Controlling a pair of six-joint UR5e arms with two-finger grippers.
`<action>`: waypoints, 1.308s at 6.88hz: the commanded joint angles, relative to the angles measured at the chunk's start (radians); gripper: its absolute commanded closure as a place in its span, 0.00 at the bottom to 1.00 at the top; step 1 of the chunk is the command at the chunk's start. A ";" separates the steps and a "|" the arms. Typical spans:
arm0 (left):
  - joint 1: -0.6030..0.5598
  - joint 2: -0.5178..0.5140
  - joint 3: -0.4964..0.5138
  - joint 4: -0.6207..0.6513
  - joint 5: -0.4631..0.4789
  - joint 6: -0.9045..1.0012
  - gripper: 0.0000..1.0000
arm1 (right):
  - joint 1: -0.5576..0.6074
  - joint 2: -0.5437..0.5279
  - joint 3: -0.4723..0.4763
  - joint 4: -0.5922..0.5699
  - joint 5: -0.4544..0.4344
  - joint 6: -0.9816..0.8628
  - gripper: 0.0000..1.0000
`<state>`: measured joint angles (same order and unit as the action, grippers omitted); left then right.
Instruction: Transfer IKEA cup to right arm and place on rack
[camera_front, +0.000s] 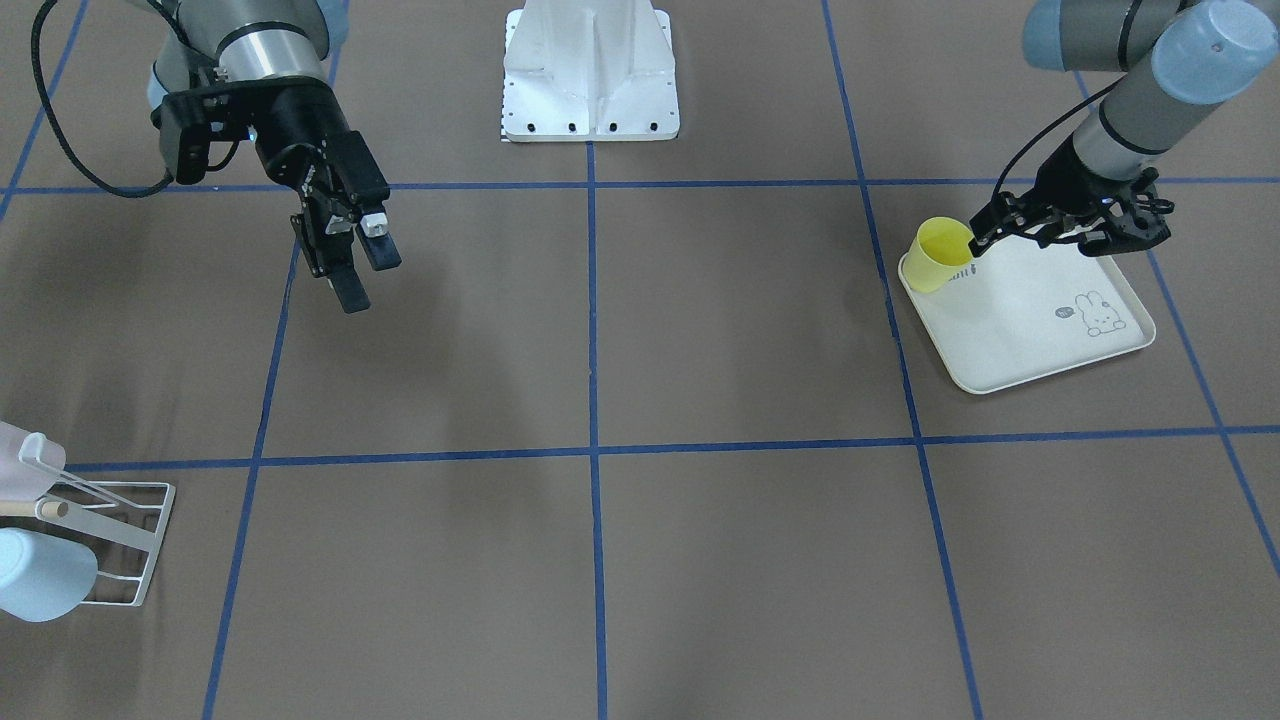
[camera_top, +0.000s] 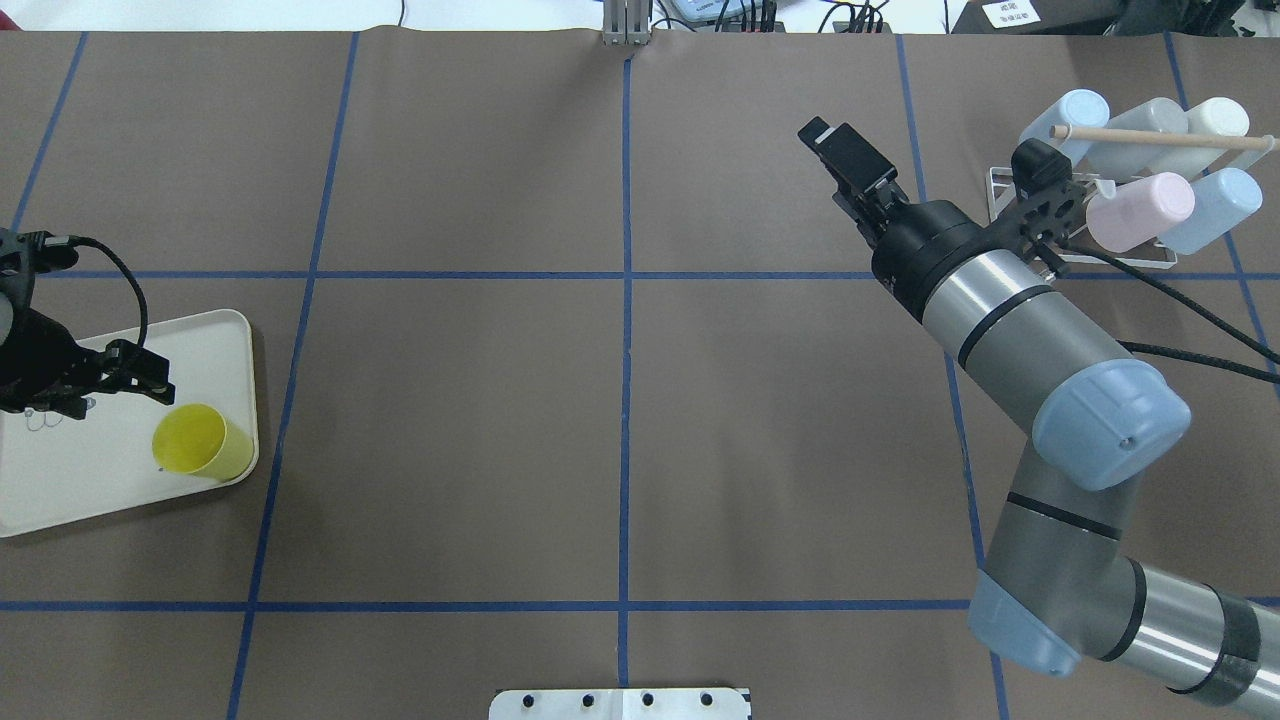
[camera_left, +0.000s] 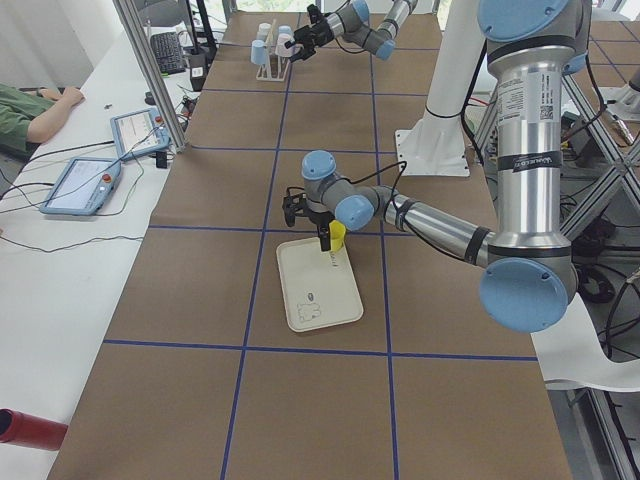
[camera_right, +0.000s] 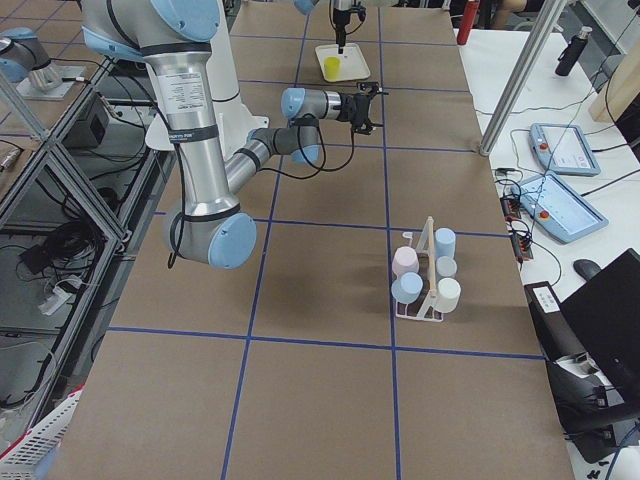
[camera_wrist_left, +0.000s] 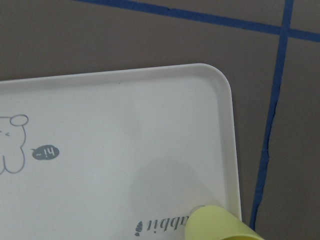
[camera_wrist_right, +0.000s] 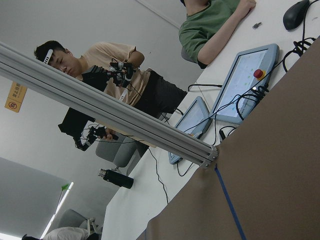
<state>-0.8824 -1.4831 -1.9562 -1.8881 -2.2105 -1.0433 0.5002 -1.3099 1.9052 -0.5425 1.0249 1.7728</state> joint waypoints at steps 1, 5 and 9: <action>0.032 0.007 -0.003 -0.002 0.000 -0.012 0.00 | -0.025 0.006 -0.021 0.006 -0.002 0.008 0.00; 0.074 0.026 0.000 -0.002 0.002 -0.014 0.05 | -0.035 0.006 -0.023 0.007 -0.003 0.033 0.00; 0.082 0.001 0.014 0.001 0.003 -0.014 0.17 | -0.034 0.004 -0.023 0.007 -0.003 0.031 0.00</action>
<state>-0.8023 -1.4693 -1.9484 -1.8892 -2.2079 -1.0562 0.4661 -1.3046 1.8817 -0.5354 1.0217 1.8041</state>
